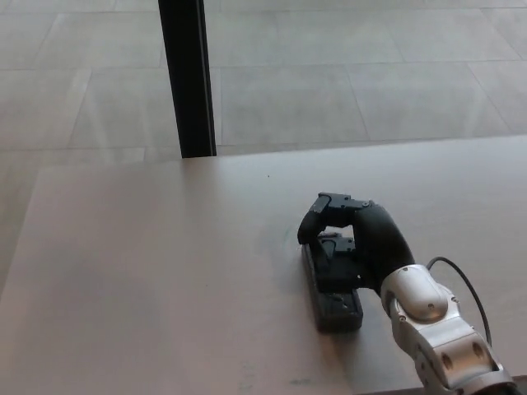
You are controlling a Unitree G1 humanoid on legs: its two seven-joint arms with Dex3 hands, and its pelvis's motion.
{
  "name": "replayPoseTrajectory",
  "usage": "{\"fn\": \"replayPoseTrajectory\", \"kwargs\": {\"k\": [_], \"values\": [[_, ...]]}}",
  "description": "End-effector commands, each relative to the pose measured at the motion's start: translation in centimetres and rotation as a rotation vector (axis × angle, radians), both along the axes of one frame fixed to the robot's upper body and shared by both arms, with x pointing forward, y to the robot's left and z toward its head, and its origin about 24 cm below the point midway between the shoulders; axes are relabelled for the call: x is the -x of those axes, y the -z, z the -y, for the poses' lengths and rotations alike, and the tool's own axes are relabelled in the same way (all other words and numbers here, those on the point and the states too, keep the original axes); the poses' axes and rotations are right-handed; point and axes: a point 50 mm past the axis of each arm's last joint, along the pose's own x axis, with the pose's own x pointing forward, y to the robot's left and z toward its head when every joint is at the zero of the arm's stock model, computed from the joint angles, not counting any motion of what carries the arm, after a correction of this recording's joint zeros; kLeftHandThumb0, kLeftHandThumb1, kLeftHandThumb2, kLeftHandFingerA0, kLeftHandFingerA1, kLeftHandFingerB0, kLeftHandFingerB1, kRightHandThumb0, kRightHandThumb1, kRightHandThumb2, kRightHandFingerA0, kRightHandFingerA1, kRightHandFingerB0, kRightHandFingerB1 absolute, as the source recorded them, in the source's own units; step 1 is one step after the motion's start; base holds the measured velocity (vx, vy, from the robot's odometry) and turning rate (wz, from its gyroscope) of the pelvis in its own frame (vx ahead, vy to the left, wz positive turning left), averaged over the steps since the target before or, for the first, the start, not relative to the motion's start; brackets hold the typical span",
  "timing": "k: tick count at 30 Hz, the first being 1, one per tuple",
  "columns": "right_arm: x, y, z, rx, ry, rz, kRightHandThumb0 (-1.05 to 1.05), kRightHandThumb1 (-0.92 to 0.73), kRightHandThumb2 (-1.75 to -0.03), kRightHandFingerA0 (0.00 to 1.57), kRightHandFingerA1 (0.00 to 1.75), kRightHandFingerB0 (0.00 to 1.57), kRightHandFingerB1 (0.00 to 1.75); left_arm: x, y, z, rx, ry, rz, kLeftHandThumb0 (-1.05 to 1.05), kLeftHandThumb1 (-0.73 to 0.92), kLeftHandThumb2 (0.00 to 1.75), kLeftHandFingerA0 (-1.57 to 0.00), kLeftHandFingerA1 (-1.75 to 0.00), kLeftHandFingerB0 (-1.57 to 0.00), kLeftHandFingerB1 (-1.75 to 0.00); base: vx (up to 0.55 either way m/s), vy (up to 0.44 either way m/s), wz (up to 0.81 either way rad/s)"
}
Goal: The robot uses its right hand to hold the eraser kept in the middle of the desk and use it to wipe the desk by swiping its surface twice
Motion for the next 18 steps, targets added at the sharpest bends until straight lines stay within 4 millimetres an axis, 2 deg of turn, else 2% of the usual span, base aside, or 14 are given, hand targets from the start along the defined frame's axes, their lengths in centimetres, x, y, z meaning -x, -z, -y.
{"fn": "replayPoseTrajectory", "kwargs": {"k": [1, 2, 3, 4, 6, 8, 9, 11, 12, 13, 14, 15, 16, 18], "values": [[0.4, 1.3, 0.6, 0.033, 0.0, -0.004, -0.2, -0.43, -1.36, 1.01, 1.75, 0.84, 1.66, 0.1, -0.3, -0.4, -0.015, -0.015, -0.028, -0.63, 0.61, 0.99, -0.49, -0.84, -0.35, -0.71, 0.0, 0.0, 0.0], [0.6, 1.9, 0.8, 0.045, 0.01, -0.008, -0.2, -0.43, -1.36, 1.03, 1.75, 0.85, 1.69, 0.1, -0.4, -0.4, -0.015, -0.02, -0.027, -0.61, 0.75, 0.75, -0.45, -0.97, -0.35, -0.77, 0.0, 0.0, 0.0], [0.6, 2.3, 1.0, 0.055, 0.017, -0.016, -0.21, -0.44, -1.35, 1.03, 1.75, 0.85, 1.69, 0.1, -0.4, -0.4, -0.009, -0.022, -0.025, -0.61, 0.77, 0.75, -0.47, -0.92, -0.35, -0.73, 0.0, 0.0, 0.0], [0.7, 2.5, 1.2, 0.057, 0.025, -0.016, -0.19, -0.45, -1.36, 1.02, 1.75, 0.86, 1.67, 0.0, -0.4, -0.4, -0.006, -0.022, -0.019, -0.61, 0.76, 0.75, -0.45, -0.98, -0.32, -0.74, 0.0, 0.0, 0.0], [1.0, 3.0, 1.5, 0.078, 0.034, -0.023, -0.19, -0.46, -1.35, 1.01, 1.75, 0.84, 1.67, 0.0, -0.5, -0.4, 0.027, -0.032, 0.026, -0.61, 0.76, 0.73, -0.45, -0.97, -0.38, -0.77, 0.0, 0.0, 0.0], [1.1, 3.3, 1.7, 0.116, 0.028, -0.008, -0.21, -0.46, -1.36, 1.0, 1.75, 0.82, 1.69, -0.1, -0.5, -0.4, 0.029, -0.033, 0.03, -0.59, 0.76, 0.73, -0.45, -0.97, -0.37, -0.75, 0.0, 0.0, 0.0], [1.2, 3.5, 1.7, 0.114, 0.031, -0.017, -0.23, -0.54, -1.23, 1.0, 1.75, 0.82, 1.68, -0.1, -0.4, -0.4, 0.023, -0.034, 0.025, -0.59, 0.77, 0.71, -0.47, -0.98, -0.38, -0.76, 0.0, 0.0, 0.0], [1.5, 4.2, 1.7, 0.099, 0.037, -0.034, -0.24, -0.53, -1.24, 1.01, 1.75, 0.83, 1.68, 0.0, -0.3, -0.5, 0.011, -0.03, 0.019, -0.59, 0.76, 0.72, -0.44, -1.04, -0.36, -0.77, 0.0, 0.0, 0.0], [1.4, 4.4, 1.8, 0.08, 0.062, -0.062, -0.27, -0.56, -1.17, 1.03, 1.75, 0.84, 1.66, -0.2, -0.3, -0.4, 0.007, -0.021, 0.016, -0.6, 0.77, 0.72, -0.44, -1.03, -0.36, -0.77, 0.0, 0.0, 0.0], [1.6, 4.7, 1.8, 0.1, 0.057, -0.072, -0.27, -0.53, -1.24, 1.03, 1.75, 0.83, 1.67, -0.3, -0.3, -0.4, 0.008, -0.02, 0.016, -0.6, 0.58, 1.08, -0.57, -0.88, -0.4, -0.73, 0.0, 0.0, 0.0], [1.6, 4.7, 1.8, 0.102, 0.057, -0.072, -0.27, -0.53, -1.24, 1.03, 1.75, 0.83, 1.67, -0.3, -0.3, -0.4, 0.008, -0.02, 0.017, -0.6, 0.58, 1.08, -0.57, -0.88, -0.4, -0.73, 0.0, 0.0, 0.0], [1.8, 5.0, 1.9, 0.102, 0.059, -0.078, -0.23, -0.46, -1.32, 1.03, 1.75, 0.85, 1.66, -0.3, -0.3, -0.4, 0.004, -0.022, 0.016, -0.6, 0.75, 0.75, -0.43, -1.07, -0.35, -0.79, 0.0, 0.0, 0.0], [2.1, 5.6, 1.9, 0.104, 0.061, -0.091, -0.23, -0.46, -1.34, 1.04, 1.75, 0.87, 1.65, -0.4, -0.2, -0.4, -0.007, -0.019, 0.01, -0.61, 0.76, 0.75, -0.47, -1.0, -0.38, -0.77, 0.0, 0.0, 0.0], [2.4, 6.3, 2.1, 0.132, 0.061, -0.124, -0.25, -0.46, -1.33, 1.0, 1.75, 0.85, 1.67, -0.4, -0.2, -0.4, -0.014, -0.013, 0.001, -0.62, 0.77, 0.73, -0.46, -1.0, -0.38, -0.76, 0.0, 0.0, 0.0]]}}
